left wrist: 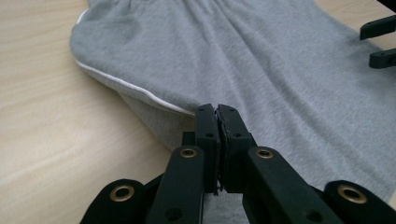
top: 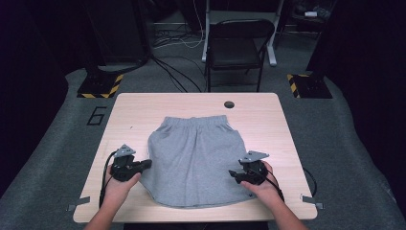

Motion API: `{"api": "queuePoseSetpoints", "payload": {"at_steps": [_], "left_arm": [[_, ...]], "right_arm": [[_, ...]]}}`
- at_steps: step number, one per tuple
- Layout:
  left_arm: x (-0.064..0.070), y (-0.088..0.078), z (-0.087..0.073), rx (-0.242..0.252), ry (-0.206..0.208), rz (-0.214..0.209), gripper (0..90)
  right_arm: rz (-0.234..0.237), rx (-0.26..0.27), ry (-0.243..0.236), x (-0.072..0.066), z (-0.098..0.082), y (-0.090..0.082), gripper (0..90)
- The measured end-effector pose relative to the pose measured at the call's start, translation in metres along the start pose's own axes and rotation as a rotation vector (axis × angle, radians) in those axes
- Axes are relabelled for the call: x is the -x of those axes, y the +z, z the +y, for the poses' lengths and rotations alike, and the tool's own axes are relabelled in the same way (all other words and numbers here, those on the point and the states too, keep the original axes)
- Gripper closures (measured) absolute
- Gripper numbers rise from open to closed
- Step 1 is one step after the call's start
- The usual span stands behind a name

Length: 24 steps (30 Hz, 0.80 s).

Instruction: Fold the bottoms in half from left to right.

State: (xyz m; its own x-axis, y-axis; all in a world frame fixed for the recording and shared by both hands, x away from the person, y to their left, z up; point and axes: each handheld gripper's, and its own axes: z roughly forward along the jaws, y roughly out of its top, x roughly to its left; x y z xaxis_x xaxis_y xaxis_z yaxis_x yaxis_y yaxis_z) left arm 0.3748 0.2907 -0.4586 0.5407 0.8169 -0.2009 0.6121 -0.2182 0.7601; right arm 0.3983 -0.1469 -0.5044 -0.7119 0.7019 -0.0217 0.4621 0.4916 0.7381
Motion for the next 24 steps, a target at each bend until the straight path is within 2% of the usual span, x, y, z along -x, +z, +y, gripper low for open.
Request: {"api": "queuePoseSetpoints", "payload": {"at_steps": [4, 5, 6, 12, 13, 17, 20, 22, 24], "left_arm": [[0.004, -0.001, 0.019, -0.008, 0.033, -0.014, 87.5], [0.004, -0.001, 0.019, -0.008, 0.033, -0.014, 87.5], [0.005, -0.002, 0.027, -0.003, 0.05, -0.017, 87.5], [0.014, 0.002, 0.042, 0.015, 0.075, -0.028, 87.5], [0.016, 0.004, 0.044, 0.004, 0.077, -0.04, 87.5], [0.025, 0.013, 0.049, 0.001, 0.097, -0.067, 87.5], [0.037, 0.026, 0.054, -0.011, 0.12, -0.105, 87.5], [0.045, 0.035, 0.056, -0.006, 0.122, -0.115, 87.5], [0.051, 0.044, 0.058, -0.019, 0.14, -0.129, 87.5]], "right_arm": [[-0.002, 0.005, 0.015, 0.0, 0.0, 0.0, 37.0], [-0.002, 0.005, 0.015, 0.0, 0.0, 0.0, 37.0], [-0.001, 0.003, 0.015, 0.0, 0.0, 0.0, 37.0], [-0.001, 0.005, 0.013, 0.0, 0.0, 0.0, 37.0], [0.0, 0.004, 0.013, 0.0, 0.0, 0.0, 37.0], [-0.001, 0.006, 0.013, 0.0, 0.0, 0.0, 37.0], [0.001, 0.007, 0.013, 0.0, 0.0, 0.0, 37.0], [0.002, 0.006, 0.012, 0.001, 0.0, 0.0, 37.0], [-0.002, 0.013, 0.02, 0.0, 0.0, 0.001, 37.0]]}}
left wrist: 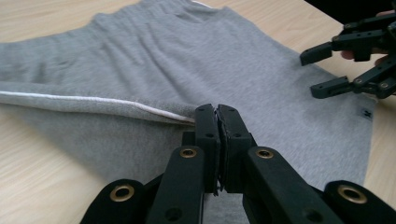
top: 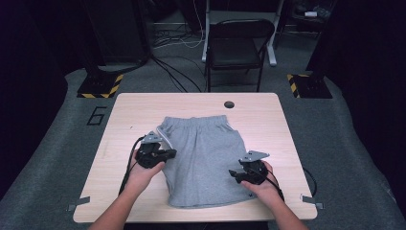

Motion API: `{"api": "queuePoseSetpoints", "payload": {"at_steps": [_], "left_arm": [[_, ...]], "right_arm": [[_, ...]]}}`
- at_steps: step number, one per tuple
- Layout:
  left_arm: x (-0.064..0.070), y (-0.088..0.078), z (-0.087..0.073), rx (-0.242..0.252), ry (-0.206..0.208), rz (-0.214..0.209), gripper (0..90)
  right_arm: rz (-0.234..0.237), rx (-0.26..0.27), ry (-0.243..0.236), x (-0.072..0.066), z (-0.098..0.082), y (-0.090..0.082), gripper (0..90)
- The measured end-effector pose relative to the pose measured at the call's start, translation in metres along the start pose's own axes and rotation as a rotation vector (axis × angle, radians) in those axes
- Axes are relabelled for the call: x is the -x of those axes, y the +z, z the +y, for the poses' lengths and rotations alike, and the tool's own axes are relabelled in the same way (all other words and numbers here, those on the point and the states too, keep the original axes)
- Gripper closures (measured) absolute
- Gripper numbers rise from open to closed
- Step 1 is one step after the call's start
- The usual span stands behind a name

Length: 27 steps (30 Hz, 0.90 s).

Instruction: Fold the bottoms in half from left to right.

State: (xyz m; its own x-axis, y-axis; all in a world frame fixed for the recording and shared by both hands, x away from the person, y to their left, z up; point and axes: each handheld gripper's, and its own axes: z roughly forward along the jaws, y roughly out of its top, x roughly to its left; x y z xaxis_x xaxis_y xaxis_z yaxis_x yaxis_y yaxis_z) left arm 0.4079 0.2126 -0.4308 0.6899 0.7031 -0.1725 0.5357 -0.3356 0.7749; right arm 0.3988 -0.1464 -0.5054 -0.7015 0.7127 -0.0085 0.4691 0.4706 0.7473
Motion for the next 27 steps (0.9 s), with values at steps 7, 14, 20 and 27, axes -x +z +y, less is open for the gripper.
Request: {"api": "queuePoseSetpoints", "payload": {"at_steps": [7, 14, 20, 27], "left_arm": [[0.017, 0.043, 0.005, -0.053, 0.033, -0.047, 87.5], [0.015, 0.092, -0.01, -0.133, 0.001, -0.065, 87.3], [0.01, 0.1, -0.017, -0.155, -0.04, -0.068, 72.2], [0.002, 0.075, -0.01, -0.059, -0.062, -0.057, 57.9]], "right_arm": [[0.011, -0.01, -0.019, 0.001, 0.0, 0.0, 37.0], [0.014, -0.015, -0.022, 0.001, 0.0, 0.001, 37.0], [0.019, -0.023, -0.02, 0.0, 0.0, 0.003, 37.0], [0.022, -0.024, -0.017, -0.002, 0.0, 0.005, 37.0]]}}
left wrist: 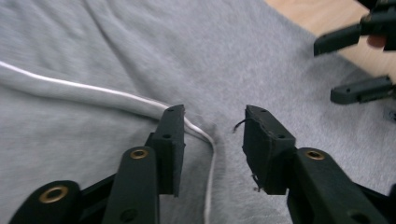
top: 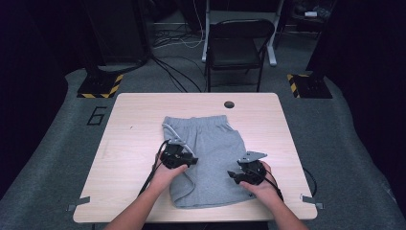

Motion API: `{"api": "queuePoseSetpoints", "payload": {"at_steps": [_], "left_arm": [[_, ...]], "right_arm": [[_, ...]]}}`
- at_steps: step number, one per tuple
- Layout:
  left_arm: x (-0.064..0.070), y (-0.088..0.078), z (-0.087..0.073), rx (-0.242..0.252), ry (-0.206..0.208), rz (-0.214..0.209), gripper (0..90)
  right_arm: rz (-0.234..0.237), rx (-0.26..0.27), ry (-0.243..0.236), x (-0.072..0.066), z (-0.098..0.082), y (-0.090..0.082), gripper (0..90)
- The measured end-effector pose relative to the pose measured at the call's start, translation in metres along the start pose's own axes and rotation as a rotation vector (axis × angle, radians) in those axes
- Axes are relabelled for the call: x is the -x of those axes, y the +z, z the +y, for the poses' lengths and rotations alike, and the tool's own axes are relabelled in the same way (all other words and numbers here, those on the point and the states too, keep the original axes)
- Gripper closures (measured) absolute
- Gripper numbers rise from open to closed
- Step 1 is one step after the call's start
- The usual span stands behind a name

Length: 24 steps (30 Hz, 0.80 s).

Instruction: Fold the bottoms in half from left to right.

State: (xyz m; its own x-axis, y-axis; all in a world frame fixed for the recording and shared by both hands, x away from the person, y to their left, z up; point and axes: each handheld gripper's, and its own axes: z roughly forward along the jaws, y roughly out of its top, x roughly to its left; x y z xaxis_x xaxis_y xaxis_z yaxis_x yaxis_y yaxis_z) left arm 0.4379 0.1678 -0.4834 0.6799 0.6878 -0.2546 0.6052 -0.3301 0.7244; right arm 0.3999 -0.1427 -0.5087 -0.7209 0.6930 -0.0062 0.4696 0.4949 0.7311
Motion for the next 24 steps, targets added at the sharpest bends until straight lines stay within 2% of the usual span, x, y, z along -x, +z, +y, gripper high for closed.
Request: {"api": "queuePoseSetpoints", "payload": {"at_steps": [1, 6, 7, 9, 10, 12, 15, 22, 24], "left_arm": [[-0.003, -0.006, 0.0, 0.003, 0.005, 0.014, 57.9], [-0.012, -0.018, -0.008, -0.018, 0.034, 0.079, 59.3], [-0.015, -0.018, -0.014, -0.023, 0.022, 0.097, 59.6], [-0.018, -0.017, -0.018, -0.041, 0.023, 0.102, 59.9], [-0.017, -0.015, -0.021, -0.039, 0.006, 0.104, 59.9], [-0.013, -0.01, -0.025, -0.052, 0.035, 0.115, 58.9], [-0.002, -0.003, -0.027, -0.062, 0.069, 0.091, 58.0], [0.016, 0.012, -0.025, -0.057, 0.065, 0.003, 56.1], [0.016, 0.013, -0.025, -0.049, 0.076, 0.008, 55.3]], "right_arm": [[0.002, -0.003, -0.012, 0.0, 0.0, 0.0, 37.0], [-0.001, -0.003, -0.006, -0.002, 0.0, 0.0, 37.0], [-0.003, -0.002, 0.003, -0.002, 0.0, 0.0, 37.0], [-0.001, 0.006, -0.003, -0.001, 0.001, -0.001, 37.0], [-0.001, 0.006, -0.003, -0.001, 0.001, -0.001, 37.0], [-0.003, 0.009, 0.001, -0.002, 0.001, -0.001, 37.0], [-0.006, 0.016, 0.0, -0.002, 0.001, -0.001, 37.0], [-0.006, 0.023, -0.001, -0.001, 0.002, -0.004, 36.7], [-0.012, 0.023, -0.003, -0.002, 0.005, -0.005, 36.4]]}}
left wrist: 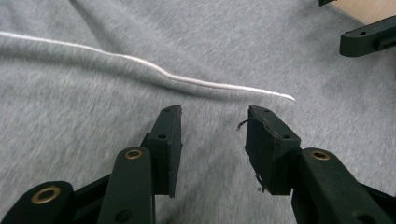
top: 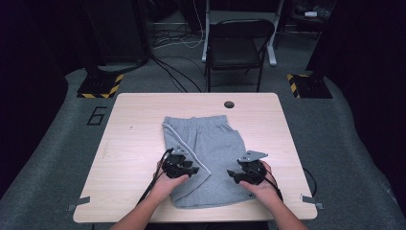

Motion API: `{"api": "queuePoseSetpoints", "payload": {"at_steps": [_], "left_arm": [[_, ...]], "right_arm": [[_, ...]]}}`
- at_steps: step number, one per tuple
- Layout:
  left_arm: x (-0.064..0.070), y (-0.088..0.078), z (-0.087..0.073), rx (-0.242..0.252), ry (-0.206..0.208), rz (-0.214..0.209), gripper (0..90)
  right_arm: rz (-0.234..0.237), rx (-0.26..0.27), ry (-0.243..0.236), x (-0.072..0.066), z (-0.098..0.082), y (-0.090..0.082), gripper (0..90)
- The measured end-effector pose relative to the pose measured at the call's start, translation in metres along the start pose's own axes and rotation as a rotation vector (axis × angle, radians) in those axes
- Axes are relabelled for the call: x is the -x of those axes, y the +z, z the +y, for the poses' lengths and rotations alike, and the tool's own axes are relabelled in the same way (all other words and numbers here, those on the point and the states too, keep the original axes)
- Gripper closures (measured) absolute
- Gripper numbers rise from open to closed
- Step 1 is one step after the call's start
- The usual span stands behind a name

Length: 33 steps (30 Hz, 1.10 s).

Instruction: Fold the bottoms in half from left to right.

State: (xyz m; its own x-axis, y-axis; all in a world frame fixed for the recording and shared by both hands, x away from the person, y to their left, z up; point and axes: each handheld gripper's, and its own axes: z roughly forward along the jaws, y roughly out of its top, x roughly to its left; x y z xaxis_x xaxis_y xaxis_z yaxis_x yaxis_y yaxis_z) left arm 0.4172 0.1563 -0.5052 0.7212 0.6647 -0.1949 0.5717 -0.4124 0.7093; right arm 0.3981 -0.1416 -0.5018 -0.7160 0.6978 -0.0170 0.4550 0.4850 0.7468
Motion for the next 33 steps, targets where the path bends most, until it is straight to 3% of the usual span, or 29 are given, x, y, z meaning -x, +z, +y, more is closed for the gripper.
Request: {"api": "queuePoseSetpoints", "payload": {"at_steps": [3, 4, 6, 7, 8, 9, 13, 17, 25, 31, 33], "left_arm": [[-0.006, -0.004, 0.001, 0.006, -0.012, 0.014, 53.8], [-0.012, -0.008, 0.002, 0.01, -0.016, 0.027, 53.5], [-0.018, -0.012, 0.003, 0.021, -0.035, 0.033, 53.1], [-0.023, -0.014, 0.004, 0.03, -0.042, 0.038, 53.0], [-0.027, -0.016, 0.004, 0.053, -0.075, 0.039, 52.7], [-0.033, -0.018, 0.004, 0.063, -0.099, 0.035, 52.4], [-0.046, -0.022, 0.005, 0.061, -0.118, 0.067, 52.3], [-0.054, -0.027, 0.005, 0.062, -0.128, 0.086, 52.4], [-0.066, -0.033, 0.005, 0.066, -0.148, 0.127, 50.2], [-0.078, -0.034, 0.001, 0.058, -0.18, 0.162, 47.1], [-0.081, -0.033, 0.0, 0.065, -0.199, 0.17, 46.5]], "right_arm": [[-0.004, -0.005, 0.012, -0.006, 0.007, -0.001, 37.1], [0.003, -0.008, -0.021, -0.01, 0.013, -0.001, 38.7], [0.006, -0.008, -0.019, -0.013, 0.015, 0.0, 40.1], [0.014, -0.012, -0.033, -0.017, 0.018, 0.001, 43.9], [0.027, -0.025, -0.05, -0.02, 0.019, 0.003, 47.0], [0.069, -0.04, -0.077, -0.026, 0.023, 0.007, 55.3], [0.087, -0.046, -0.102, -0.033, 0.027, 0.012, 56.5], [0.105, -0.049, -0.1, -0.04, 0.031, 0.02, 55.1], [0.137, -0.06, -0.04, -0.046, 0.043, 0.041, 44.6], [0.142, -0.095, -0.015, -0.047, 0.044, 0.056, 52.1], [0.156, -0.112, -0.027, -0.046, 0.044, 0.059, 57.0]]}}
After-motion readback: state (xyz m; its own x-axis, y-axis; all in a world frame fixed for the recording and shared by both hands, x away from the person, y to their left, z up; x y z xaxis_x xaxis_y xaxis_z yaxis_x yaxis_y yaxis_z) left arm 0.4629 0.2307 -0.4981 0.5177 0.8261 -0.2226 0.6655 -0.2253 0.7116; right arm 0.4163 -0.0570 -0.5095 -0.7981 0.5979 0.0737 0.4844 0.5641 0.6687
